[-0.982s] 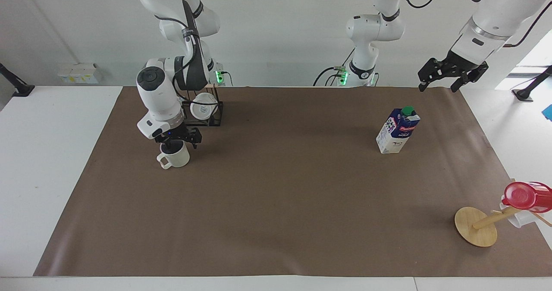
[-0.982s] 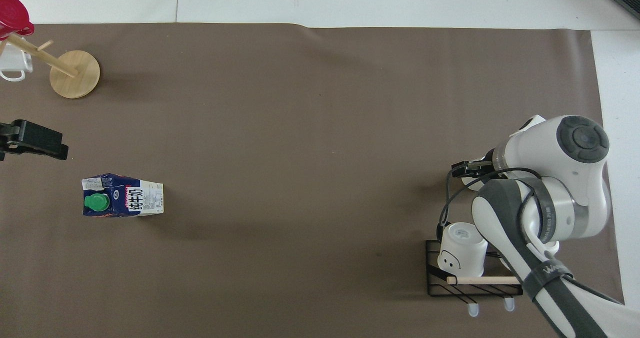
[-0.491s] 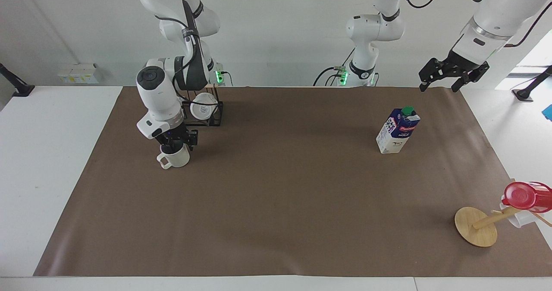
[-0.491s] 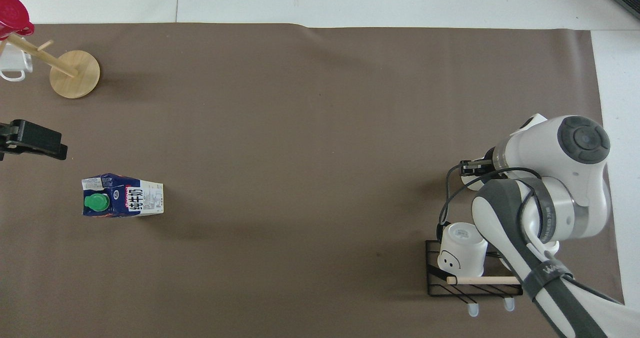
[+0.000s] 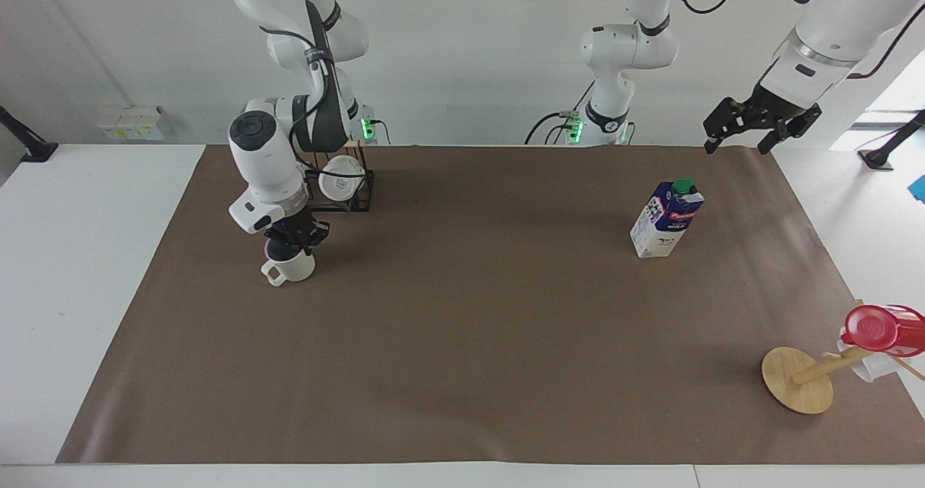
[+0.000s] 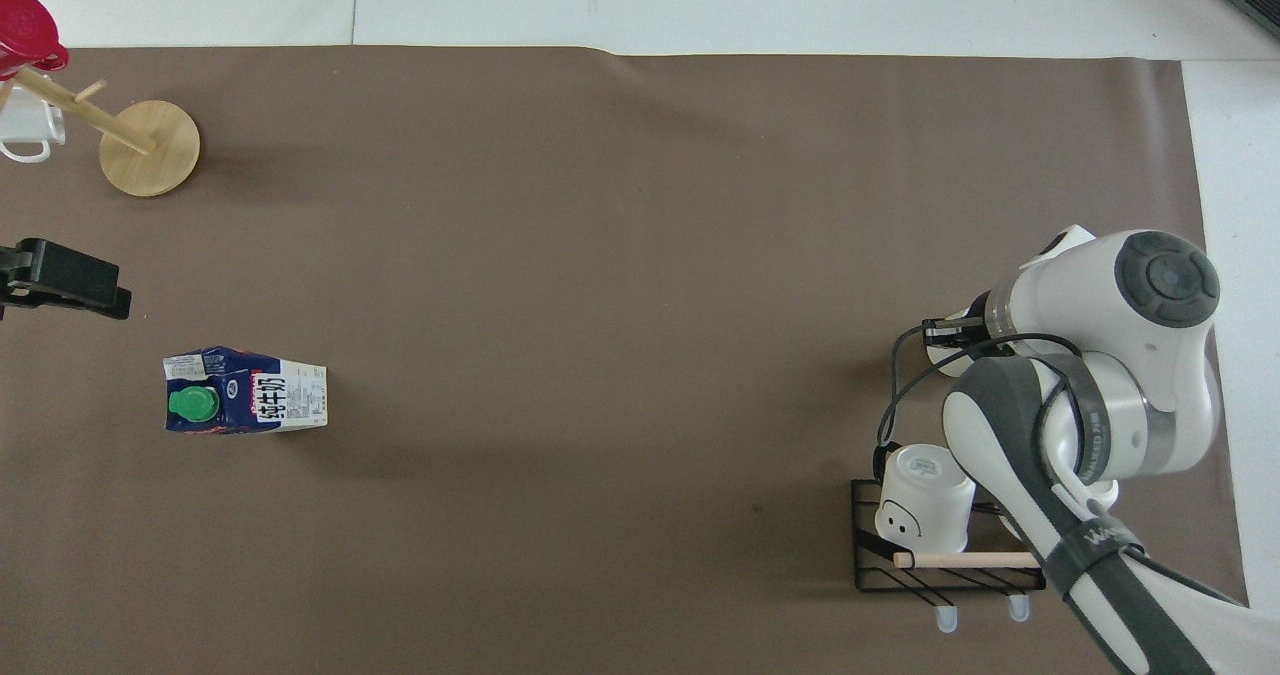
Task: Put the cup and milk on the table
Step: 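Reach the right gripper down and grasp the white mug's rim, then carry the mug to table center while the left gripper grasps the carton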
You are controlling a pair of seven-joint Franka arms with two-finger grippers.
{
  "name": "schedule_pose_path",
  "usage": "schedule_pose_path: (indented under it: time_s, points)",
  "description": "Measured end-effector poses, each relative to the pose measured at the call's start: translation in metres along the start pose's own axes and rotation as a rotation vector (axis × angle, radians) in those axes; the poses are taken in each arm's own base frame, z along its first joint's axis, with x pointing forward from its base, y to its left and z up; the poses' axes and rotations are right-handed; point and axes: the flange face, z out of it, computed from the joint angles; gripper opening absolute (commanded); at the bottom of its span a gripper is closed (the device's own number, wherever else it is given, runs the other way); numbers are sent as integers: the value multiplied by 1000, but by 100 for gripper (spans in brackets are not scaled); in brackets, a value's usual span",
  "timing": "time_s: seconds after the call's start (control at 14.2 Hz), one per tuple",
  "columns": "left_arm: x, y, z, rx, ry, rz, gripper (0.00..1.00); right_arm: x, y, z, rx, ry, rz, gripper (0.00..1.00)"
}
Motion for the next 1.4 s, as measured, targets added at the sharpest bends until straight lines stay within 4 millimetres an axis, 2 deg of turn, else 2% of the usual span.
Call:
schedule_pose_path:
  time_s: [0.28,0.63,0.77,0.98,1.4]
  points:
    - [-1,0,-2,0,3,0,100,13,-7,-12,0,35,2,0]
    - [-8,-10,3,-3,-12,-19,100,28,-26,-45,8,87,-13,0]
    - [-12,-13,5,-4,-12,-20,100,31,-39,-62,11,72,20,0]
    - [-20,-12,14,-5,16,-18,100,30,-80,-86,22,63,69,0]
    - [-47,-14,35,-10,68,-9,100,0,-184,-90,52,55,161,0]
